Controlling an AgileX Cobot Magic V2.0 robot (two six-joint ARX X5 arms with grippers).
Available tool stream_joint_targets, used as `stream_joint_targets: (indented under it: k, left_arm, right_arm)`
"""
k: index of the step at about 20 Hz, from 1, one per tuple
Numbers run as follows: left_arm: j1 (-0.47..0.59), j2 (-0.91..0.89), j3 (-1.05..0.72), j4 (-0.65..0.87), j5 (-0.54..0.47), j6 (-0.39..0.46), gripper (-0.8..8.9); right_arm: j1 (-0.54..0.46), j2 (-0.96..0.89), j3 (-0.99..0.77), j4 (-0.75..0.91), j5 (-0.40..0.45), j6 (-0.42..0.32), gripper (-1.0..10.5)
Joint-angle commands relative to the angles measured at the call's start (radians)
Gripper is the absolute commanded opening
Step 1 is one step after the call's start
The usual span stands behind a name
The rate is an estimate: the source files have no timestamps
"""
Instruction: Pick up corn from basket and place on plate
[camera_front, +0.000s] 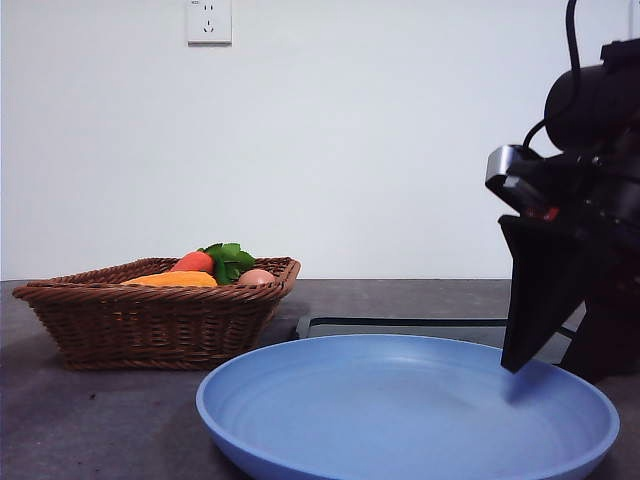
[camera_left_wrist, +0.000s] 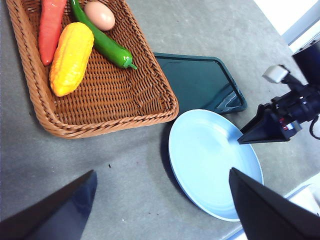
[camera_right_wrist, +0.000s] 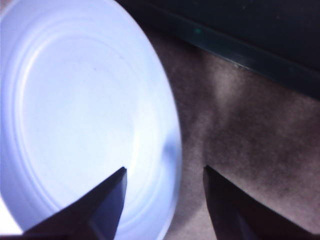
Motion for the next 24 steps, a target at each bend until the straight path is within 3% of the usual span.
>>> stream_joint_targets:
  k: [1, 6, 12, 19, 24]
  left_arm:
    - [-0.001, 0.005, 0.021, 0.008, 0.004, -0.002, 4.29]
    - [-0.001, 0.006, 0.021, 0.009, 0.004, -0.002, 4.29]
    - [-0.001, 0.055, 0.04, 0.012, -0.003, 0.009, 4.28]
    - [-0.021, 0.293, 0.134, 0.14, -0.017, 0.03, 4.28]
    - [-0.146, 0.555, 0.246, 0.201, -0.243, 0.1, 4.28]
  right_arm:
    - [0.012, 0.027, 0.015, 0.017, 0.003, 0.006, 1.7]
    - [0.024, 0.045, 0.015, 0.022, 0.003, 0.006, 0.0]
    - [0.021, 0.026, 0.016, 0.0, 0.021, 0.011, 0.0]
    - [0.021, -0.213, 0.016, -0.182, 0.01, -0.002, 0.0]
    - [0.018, -0.431, 0.021, -0.235, 0.01, 0.035, 0.0]
